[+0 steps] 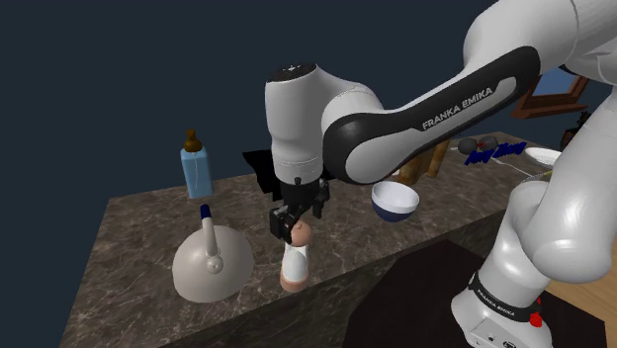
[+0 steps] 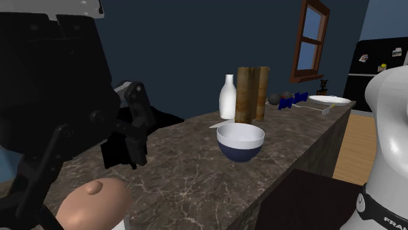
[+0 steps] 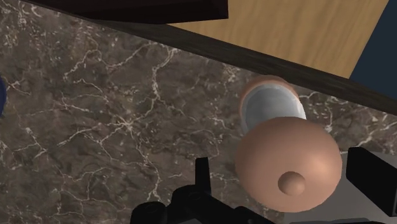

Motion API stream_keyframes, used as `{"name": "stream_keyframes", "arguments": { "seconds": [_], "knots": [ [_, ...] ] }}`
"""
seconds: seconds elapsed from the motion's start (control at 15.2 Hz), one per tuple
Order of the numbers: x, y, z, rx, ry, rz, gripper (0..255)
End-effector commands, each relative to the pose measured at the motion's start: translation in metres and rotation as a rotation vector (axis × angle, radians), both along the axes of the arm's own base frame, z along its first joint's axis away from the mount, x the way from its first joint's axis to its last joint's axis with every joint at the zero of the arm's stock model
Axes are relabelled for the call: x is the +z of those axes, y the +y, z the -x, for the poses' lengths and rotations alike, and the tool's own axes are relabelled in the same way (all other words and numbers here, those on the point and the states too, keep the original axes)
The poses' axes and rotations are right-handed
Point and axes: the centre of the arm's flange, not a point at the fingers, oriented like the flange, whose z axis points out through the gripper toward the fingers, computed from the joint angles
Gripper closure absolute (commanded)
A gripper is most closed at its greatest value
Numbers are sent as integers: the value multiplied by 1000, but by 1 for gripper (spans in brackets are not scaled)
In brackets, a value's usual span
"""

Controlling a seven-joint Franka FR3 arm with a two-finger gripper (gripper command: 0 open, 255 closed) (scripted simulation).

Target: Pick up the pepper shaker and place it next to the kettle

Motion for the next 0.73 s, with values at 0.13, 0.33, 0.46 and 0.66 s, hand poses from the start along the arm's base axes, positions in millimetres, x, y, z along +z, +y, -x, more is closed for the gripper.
{"name": "stream_keyframes", "arguments": {
  "seconds": [0.13,0.33,0.46,0.66],
  "knots": [
    [43,8,2,0,0,0,0],
    [43,8,2,0,0,0,0],
    [43,8,2,0,0,0,0],
    [43,8,2,0,0,0,0]
  ]
}}
